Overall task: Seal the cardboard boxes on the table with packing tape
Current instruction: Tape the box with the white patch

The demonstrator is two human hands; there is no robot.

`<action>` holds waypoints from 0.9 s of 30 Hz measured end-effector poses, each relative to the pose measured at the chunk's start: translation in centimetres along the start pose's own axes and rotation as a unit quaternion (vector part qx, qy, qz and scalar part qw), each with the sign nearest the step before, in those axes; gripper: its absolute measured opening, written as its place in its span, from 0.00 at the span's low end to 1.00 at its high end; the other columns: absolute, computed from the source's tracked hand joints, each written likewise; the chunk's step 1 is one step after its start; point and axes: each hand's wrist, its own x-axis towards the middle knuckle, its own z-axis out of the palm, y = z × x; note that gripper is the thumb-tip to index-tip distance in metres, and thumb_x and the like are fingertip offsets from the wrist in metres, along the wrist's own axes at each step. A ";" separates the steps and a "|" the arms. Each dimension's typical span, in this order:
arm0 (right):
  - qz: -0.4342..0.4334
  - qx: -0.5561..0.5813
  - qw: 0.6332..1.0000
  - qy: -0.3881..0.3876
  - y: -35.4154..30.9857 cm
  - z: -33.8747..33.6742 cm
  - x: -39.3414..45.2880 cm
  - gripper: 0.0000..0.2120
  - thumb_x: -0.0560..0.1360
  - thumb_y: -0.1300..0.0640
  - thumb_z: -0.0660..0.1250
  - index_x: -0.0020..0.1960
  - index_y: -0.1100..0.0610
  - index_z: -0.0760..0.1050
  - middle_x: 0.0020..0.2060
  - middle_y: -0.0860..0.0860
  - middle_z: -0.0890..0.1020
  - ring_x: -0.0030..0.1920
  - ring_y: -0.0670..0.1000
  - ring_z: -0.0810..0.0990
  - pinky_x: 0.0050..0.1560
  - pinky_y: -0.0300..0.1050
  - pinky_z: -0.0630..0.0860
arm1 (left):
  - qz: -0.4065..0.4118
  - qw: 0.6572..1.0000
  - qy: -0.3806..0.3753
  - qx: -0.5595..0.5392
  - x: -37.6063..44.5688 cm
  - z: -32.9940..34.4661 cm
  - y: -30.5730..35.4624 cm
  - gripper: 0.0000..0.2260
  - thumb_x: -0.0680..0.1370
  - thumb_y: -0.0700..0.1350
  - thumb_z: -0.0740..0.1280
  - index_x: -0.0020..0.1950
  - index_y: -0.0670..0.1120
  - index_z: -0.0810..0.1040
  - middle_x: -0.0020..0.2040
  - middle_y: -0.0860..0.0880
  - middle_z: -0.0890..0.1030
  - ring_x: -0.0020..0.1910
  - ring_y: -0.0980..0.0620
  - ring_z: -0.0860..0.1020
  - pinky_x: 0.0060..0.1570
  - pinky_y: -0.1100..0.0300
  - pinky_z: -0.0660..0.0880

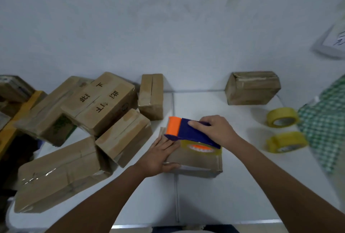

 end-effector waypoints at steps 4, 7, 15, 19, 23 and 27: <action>-0.006 -0.012 1.000 -0.024 1.2 1.1 0.2 0.22 0.74 0.34 0.64 0.43 0.53 0.81 0.35 0.47 0.83 0.36 0.45 0.81 0.36 0.37 0.72 | 0.006 0.998 -0.004 -0.055 0.1 -0.5 0.1 0.34 0.79 0.66 0.62 0.80 0.57 0.54 0.79 0.58 0.60 0.77 0.64 0.51 0.77 0.46 0.54; -0.005 -0.016 1.000 -0.017 1.4 1.3 0.4 0.22 0.74 0.34 0.63 0.45 0.52 0.81 0.36 0.46 0.83 0.36 0.45 0.81 0.36 0.36 0.73 | 0.022 0.996 0.008 -0.085 -0.1 -1.6 0.4 0.30 0.79 0.63 0.64 0.79 0.56 0.60 0.77 0.59 0.62 0.76 0.62 0.56 0.76 0.55 0.57; -0.009 -0.023 1.000 -0.016 1.3 1.7 1.0 0.24 0.73 0.33 0.62 0.49 0.52 0.81 0.41 0.46 0.83 0.39 0.45 0.81 0.39 0.39 0.76 | -0.417 0.610 0.137 -0.660 0.7 -5.9 3.9 0.12 0.84 0.49 0.60 0.59 0.44 0.78 0.54 0.43 0.85 0.55 0.48 0.83 0.49 0.58 0.78; -0.002 -0.023 0.999 -0.023 1.4 1.6 1.3 0.24 0.73 0.33 0.62 0.51 0.53 0.80 0.42 0.46 0.84 0.40 0.46 0.82 0.43 0.41 0.79 | -0.417 0.524 0.092 -0.737 1.2 -7.2 4.3 0.16 0.83 0.51 0.63 0.63 0.41 0.75 0.54 0.40 0.83 0.50 0.49 0.83 0.44 0.59 0.80; -0.002 -0.027 0.999 -0.029 1.4 1.5 1.3 0.25 0.74 0.33 0.61 0.53 0.52 0.80 0.43 0.46 0.84 0.41 0.46 0.82 0.43 0.39 0.78 | -0.407 0.542 0.086 -0.730 1.0 -7.4 3.6 0.18 0.80 0.50 0.67 0.65 0.40 0.75 0.51 0.41 0.84 0.48 0.51 0.84 0.43 0.61 0.81; 0.004 -0.033 0.999 -0.032 1.2 1.5 1.4 0.25 0.73 0.32 0.61 0.53 0.52 0.80 0.43 0.47 0.84 0.41 0.47 0.82 0.44 0.41 0.79 | -0.393 0.553 0.087 -0.729 1.0 -7.6 3.6 0.15 0.80 0.49 0.68 0.62 0.41 0.77 0.52 0.42 0.84 0.47 0.53 0.84 0.41 0.62 0.80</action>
